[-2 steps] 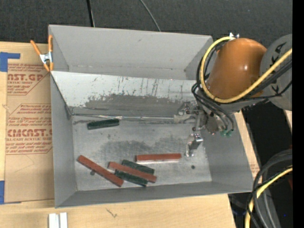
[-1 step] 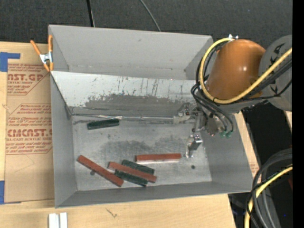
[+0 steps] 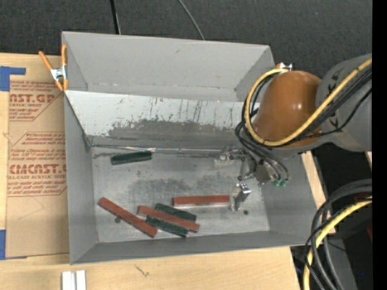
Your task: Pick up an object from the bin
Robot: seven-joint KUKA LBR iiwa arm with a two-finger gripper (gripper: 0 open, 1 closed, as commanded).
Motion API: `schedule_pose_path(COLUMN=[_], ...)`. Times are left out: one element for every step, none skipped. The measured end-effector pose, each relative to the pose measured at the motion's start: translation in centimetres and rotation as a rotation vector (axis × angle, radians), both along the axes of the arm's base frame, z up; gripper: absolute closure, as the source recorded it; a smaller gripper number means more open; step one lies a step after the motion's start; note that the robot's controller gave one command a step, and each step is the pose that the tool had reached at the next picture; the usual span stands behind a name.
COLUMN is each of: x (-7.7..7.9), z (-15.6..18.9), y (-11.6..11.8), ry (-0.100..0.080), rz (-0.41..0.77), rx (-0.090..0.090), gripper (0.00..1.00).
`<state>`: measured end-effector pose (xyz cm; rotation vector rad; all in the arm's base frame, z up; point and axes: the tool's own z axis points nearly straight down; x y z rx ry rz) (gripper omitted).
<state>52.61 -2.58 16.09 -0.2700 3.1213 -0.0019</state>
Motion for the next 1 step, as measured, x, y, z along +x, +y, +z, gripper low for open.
schedule_pose_path(x=[-1.56], z=[-8.51], y=[2.09], ry=[-0.010], rz=[-0.120], rx=[0.003], gripper=[1.00])
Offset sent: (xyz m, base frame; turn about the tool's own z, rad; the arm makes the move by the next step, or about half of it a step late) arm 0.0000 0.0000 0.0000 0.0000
